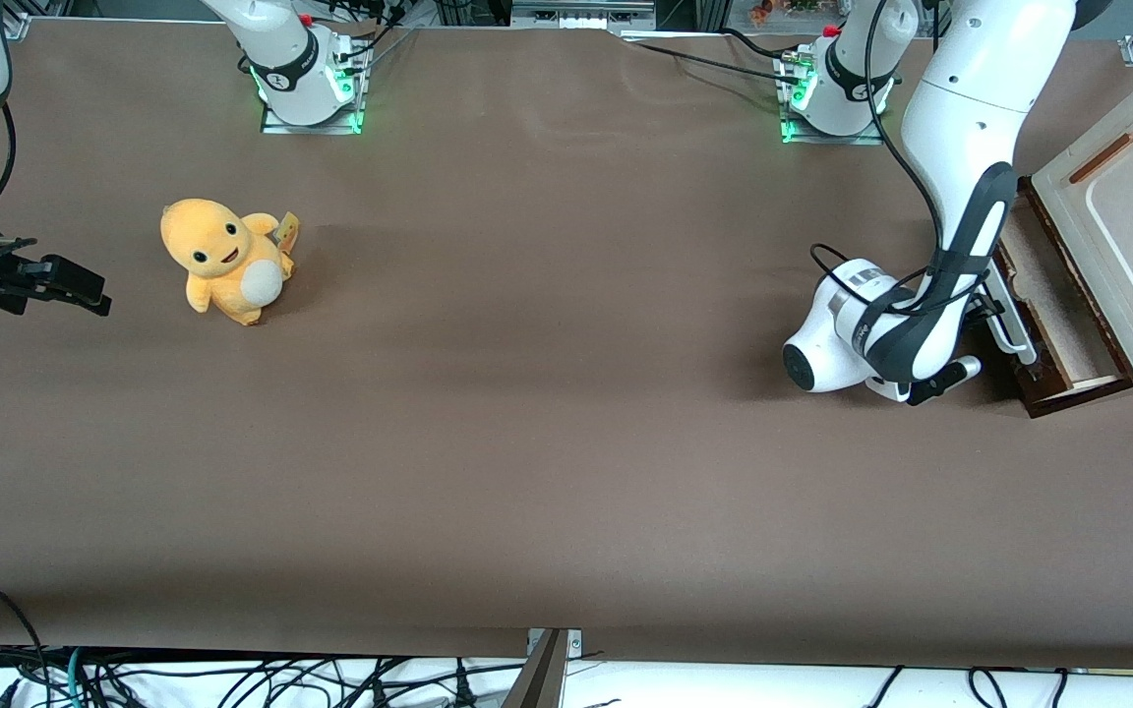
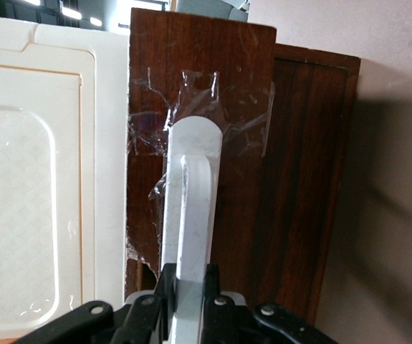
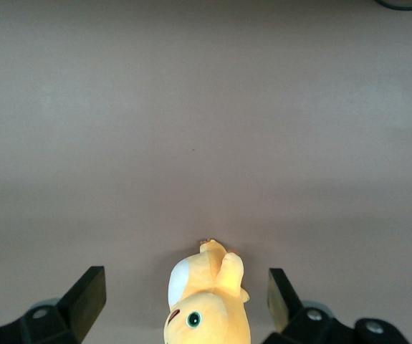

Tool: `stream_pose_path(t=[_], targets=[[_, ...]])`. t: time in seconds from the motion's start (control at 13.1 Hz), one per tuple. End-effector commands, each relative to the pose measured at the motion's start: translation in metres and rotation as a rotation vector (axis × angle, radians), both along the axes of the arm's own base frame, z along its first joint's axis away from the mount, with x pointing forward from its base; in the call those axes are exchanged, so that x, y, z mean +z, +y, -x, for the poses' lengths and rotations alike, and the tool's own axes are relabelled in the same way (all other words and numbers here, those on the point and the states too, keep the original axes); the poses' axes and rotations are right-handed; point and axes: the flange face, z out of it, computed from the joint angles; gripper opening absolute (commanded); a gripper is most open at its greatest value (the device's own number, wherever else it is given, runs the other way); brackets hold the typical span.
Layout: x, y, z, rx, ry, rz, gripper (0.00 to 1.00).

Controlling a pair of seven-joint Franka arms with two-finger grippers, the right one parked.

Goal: Open lower drawer with left arm only
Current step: 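Pull the handle with the left gripper, sliding the drawer outward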

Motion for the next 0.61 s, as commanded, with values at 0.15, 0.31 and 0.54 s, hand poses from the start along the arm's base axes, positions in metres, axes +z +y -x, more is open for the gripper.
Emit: stream_pose_path(t=[0.15,0.31,0.54], targets=[[0.0177,-0.0248,0.0024,0.049,-0.01,-0.006,0.02],[0.018,-0.0252,0.0013,0.05,-0.012,-0.004,0.02],[0.0172,-0.0235,0.0013,0.053,-0.009,-0.004,0.2]])
